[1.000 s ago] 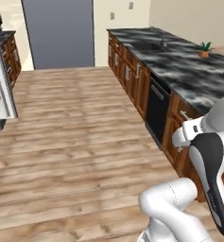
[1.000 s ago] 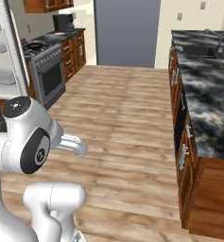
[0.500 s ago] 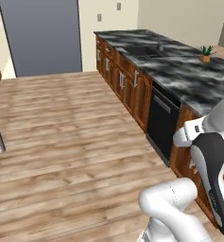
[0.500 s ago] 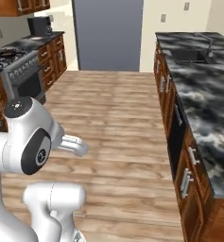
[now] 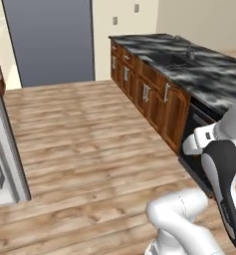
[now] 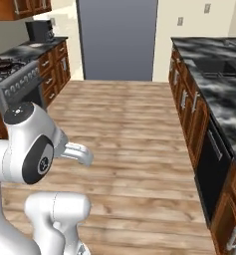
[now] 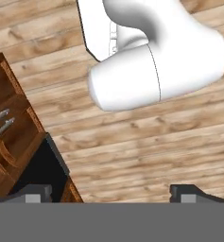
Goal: Place the cold items (eggplant and lime) from the fridge in one tupperware on the dining counter. Place the warm items (kebab skewer and hot dog) in the stove area in another tupperware.
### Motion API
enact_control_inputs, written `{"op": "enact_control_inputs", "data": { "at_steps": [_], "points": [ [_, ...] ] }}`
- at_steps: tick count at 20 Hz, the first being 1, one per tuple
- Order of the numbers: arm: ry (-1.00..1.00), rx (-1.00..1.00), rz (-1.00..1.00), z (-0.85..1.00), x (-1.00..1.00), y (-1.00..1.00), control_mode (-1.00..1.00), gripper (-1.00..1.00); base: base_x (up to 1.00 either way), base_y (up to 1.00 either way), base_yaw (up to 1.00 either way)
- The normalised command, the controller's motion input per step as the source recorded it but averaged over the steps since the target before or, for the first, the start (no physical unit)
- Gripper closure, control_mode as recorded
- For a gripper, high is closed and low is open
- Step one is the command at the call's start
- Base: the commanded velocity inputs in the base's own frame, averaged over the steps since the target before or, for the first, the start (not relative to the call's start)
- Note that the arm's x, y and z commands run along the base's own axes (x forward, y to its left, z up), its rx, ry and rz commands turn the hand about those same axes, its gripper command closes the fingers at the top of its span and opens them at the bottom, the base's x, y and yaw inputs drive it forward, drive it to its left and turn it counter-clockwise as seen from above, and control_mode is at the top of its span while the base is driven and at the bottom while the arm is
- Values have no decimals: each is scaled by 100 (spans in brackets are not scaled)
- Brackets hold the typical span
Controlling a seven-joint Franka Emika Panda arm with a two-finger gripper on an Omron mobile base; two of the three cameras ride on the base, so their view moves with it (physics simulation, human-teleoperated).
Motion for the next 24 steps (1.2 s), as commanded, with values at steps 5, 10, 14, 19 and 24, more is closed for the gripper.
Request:
{"op": "enact_control_inputs", "data": {
  "at_steps": [5,10,14,19,24],
  "points": [
    [0,0,0,0,0,0,100,-100,100,64,0],
    [0,0,0,0,0,0,100,-100,100,33,1],
    [0,0,0,0,0,0,100,-100,100,3,9],
    [0,0,0,0,0,0,100,-100,100,0,14],
    [0,0,0,0,0,0,100,-100,100,0,24]
  ]
}}
